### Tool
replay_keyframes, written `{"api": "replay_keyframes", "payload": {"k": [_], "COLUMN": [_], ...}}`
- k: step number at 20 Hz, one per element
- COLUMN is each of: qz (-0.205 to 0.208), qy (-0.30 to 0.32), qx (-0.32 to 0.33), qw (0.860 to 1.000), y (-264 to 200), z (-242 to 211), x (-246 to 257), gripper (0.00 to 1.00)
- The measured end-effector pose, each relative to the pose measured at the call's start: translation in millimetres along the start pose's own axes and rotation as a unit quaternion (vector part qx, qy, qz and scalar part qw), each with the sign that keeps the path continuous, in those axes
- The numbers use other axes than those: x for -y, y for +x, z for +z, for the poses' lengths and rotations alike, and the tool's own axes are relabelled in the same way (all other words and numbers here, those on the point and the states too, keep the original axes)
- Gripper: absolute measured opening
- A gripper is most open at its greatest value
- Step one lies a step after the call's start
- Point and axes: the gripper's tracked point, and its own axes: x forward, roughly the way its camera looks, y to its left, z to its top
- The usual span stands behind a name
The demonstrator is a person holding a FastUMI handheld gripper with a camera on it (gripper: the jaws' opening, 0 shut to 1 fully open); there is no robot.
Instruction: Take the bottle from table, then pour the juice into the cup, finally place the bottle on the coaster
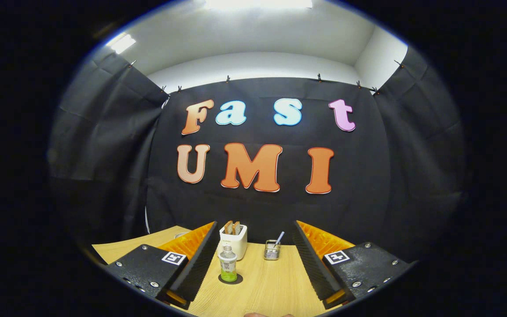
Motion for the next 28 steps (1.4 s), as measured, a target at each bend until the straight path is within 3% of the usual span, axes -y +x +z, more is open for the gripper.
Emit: {"api": "replay_keyframes", "payload": {"k": [10, 28], "qz": [-0.012, 0.002], "qy": [0.004, 0.012], "qx": [0.025, 0.071], "qw": [1.000, 0.997], "y": [-47, -57], "z": [39, 61], "x": [19, -2], "gripper": [0.98, 0.98]}}
